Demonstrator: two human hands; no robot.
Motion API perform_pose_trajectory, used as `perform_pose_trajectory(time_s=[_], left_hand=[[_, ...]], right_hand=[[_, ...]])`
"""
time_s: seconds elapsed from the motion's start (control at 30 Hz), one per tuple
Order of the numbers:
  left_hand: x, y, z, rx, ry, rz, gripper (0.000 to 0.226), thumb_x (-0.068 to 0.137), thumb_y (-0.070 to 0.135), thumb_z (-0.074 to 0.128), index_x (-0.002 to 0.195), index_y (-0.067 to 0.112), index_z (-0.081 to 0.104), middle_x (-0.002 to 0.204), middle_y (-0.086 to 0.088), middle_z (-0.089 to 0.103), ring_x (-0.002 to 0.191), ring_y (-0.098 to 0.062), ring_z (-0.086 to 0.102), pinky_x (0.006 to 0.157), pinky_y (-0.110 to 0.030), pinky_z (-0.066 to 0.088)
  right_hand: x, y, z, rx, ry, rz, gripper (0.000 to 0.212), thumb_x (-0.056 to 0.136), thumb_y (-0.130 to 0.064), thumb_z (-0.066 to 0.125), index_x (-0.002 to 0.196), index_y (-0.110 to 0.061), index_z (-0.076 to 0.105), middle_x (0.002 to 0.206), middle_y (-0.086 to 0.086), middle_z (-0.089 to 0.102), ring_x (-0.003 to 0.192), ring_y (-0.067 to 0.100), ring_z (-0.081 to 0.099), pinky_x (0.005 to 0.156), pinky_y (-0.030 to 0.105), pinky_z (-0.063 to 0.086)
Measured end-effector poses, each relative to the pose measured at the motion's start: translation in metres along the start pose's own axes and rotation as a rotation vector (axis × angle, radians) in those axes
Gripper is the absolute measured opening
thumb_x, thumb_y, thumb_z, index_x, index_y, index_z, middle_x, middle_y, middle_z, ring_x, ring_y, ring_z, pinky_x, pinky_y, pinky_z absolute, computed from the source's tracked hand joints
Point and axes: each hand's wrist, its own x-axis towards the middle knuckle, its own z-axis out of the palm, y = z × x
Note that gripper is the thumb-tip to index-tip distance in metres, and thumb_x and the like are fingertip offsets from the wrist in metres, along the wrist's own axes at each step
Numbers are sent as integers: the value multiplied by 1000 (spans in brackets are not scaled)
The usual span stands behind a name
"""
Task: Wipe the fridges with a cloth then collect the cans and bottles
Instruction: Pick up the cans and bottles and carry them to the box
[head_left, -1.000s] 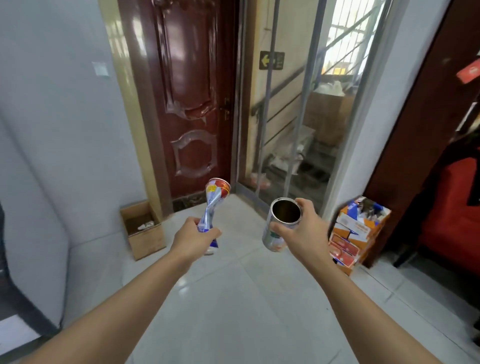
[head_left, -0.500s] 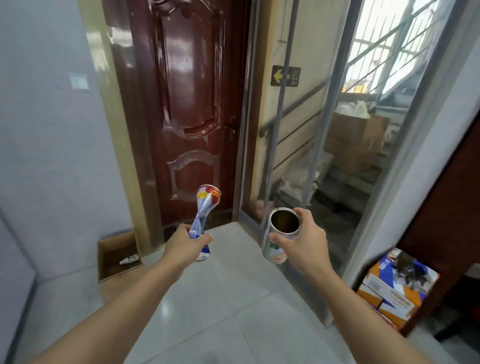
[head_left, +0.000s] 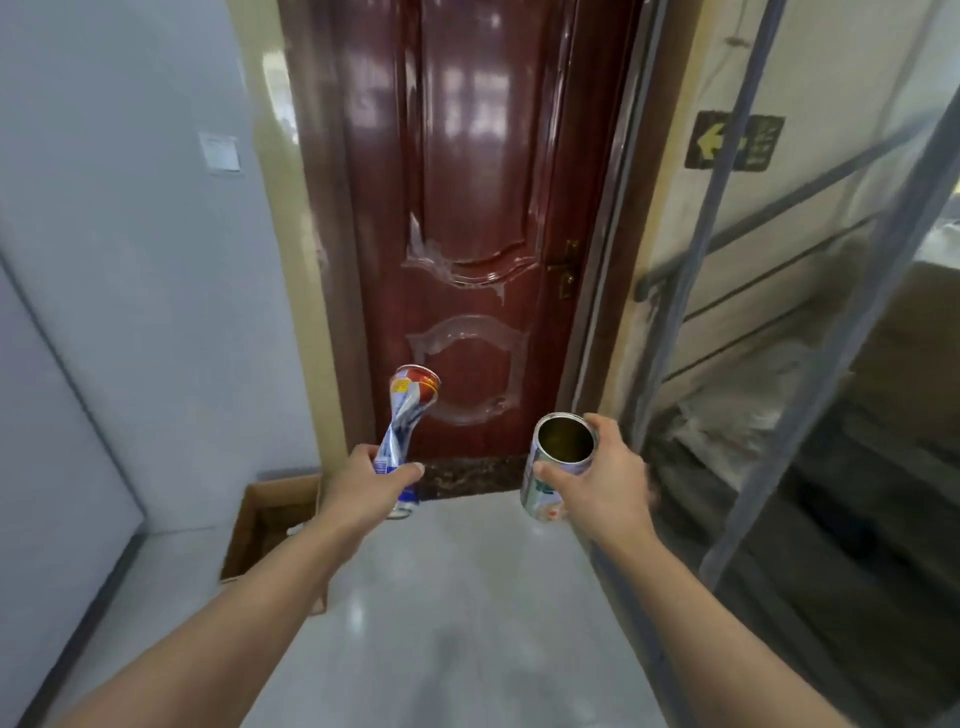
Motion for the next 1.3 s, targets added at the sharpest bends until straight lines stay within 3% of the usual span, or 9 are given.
perform_pose_trajectory(time_s=[0.07, 0.2, 0.33, 0.5, 0.63, 0.77, 1.03, 1.2, 1.3], left_hand=[[23, 8, 8, -9, 73, -28, 35, 80, 31, 69, 107, 14, 53, 94, -6, 64, 81, -23, 62, 71, -35, 52], [65, 13, 13, -51, 177, -116, 36, 82, 29, 68, 108, 14, 49, 98, -7, 61, 85, -23, 63, 68, -29, 51], [113, 2, 4, -77, 306, -157, 17, 81, 24, 68, 83, 23, 51, 78, 2, 62, 65, -12, 60, 49, -22, 41], [191, -13, -7, -131, 359, -224, 31, 84, 29, 66, 104, 21, 43, 85, 2, 57, 74, -16, 63, 54, -24, 45], [258, -16, -10, -139, 396, -275, 26, 83, 27, 66, 99, 18, 48, 89, -6, 61, 77, -22, 64, 66, -34, 53], [310, -15, -17, -138, 435, -314, 33, 83, 30, 65, 107, 16, 46, 94, -8, 62, 81, -24, 64, 76, -38, 54], [399, -37, -21, -209, 591, -432, 38, 83, 35, 65, 111, 21, 44, 95, -3, 60, 80, -17, 63, 65, -28, 51], [456, -39, -16, -298, 781, -522, 33, 84, 30, 65, 108, 20, 43, 94, -3, 58, 84, -20, 62, 77, -36, 54], [481, -37, -10, -365, 876, -576, 33, 85, 30, 64, 108, 20, 43, 94, -3, 58, 83, -18, 61, 75, -34, 53]], right_hand=[[44, 4, 18, -2, -56, -38, 83, 64, -40, 84, 132, -26, 39, 125, -3, 58, 110, 19, 58, 86, 35, 54], [115, 0, 60, 1, -189, -100, 82, 63, -41, 84, 130, -26, 40, 121, -3, 60, 105, 19, 60, 85, 35, 53], [167, -11, 111, 29, -309, -161, 82, 63, -40, 84, 131, -24, 41, 120, -3, 61, 105, 18, 59, 87, 36, 52], [230, -30, 178, 60, -444, -227, 79, 63, -37, 84, 129, -25, 43, 115, -4, 61, 101, 17, 59, 86, 36, 52], [279, -53, 225, 74, -498, -273, 76, 63, -34, 84, 128, -22, 45, 113, -3, 63, 101, 17, 60, 84, 35, 51], [325, -79, 267, 80, -550, -323, 74, 64, -35, 83, 127, -22, 46, 114, -2, 63, 103, 19, 59, 85, 38, 52], [410, -123, 381, 140, -734, -469, 70, 63, -35, 84, 122, -26, 47, 111, -4, 63, 100, 19, 59, 75, 28, 45], [466, -142, 456, 147, -909, -593, 69, 63, -33, 84, 122, -23, 48, 115, -1, 61, 106, 21, 57, 84, 32, 50], [487, -155, 496, 148, -1030, -639, 69, 65, -29, 84, 123, -19, 48, 114, 3, 60, 101, 20, 57, 69, 16, 45]])
